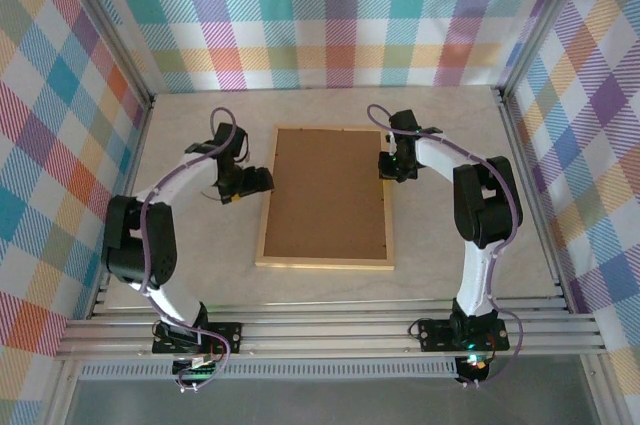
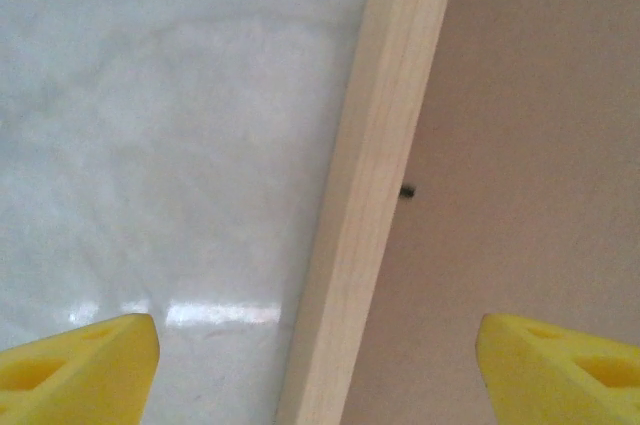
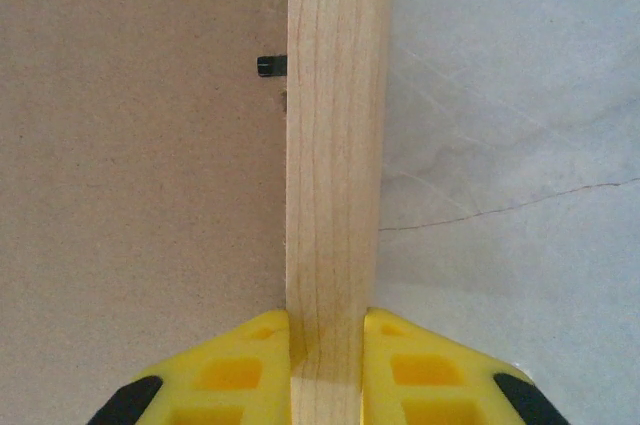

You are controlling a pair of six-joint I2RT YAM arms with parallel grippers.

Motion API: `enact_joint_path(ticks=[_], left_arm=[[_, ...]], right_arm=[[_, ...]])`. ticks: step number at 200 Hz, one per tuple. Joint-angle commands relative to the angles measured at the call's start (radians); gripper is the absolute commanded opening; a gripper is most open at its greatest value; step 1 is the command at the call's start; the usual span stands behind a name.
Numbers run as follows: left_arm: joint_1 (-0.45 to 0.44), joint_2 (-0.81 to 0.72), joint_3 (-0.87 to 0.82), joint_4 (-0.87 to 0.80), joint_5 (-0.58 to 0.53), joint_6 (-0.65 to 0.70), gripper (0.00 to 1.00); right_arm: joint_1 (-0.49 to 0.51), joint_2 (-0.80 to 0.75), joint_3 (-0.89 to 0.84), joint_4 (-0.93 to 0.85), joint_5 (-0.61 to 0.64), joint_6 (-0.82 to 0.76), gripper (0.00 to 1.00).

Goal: Put the photo into the frame

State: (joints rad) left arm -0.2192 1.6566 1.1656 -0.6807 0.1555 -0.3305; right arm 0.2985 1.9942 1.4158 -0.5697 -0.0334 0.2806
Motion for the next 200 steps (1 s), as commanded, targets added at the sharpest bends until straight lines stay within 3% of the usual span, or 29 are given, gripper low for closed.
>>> enact_joint_path(ticks=[1, 78, 200], left_arm=[[0.007, -0.057, -0.081, -0.047, -0.015, -0.026, 0.83], [0.007, -0.172, -0.303, -0.019, 0.054, -0.088, 0.82], [-0.024, -0.18, -0.371, 0.015, 0.085, -0.107, 0.82]], right_arm=[[0.022, 0.028, 0.003, -0.069, -0.013, 0.015, 0.18], [0.022, 0.028, -0.009, -0.059, -0.023, 0.027, 0.19], [0.022, 0.032, -0.012, -0.053, -0.03, 0.028, 0.19]])
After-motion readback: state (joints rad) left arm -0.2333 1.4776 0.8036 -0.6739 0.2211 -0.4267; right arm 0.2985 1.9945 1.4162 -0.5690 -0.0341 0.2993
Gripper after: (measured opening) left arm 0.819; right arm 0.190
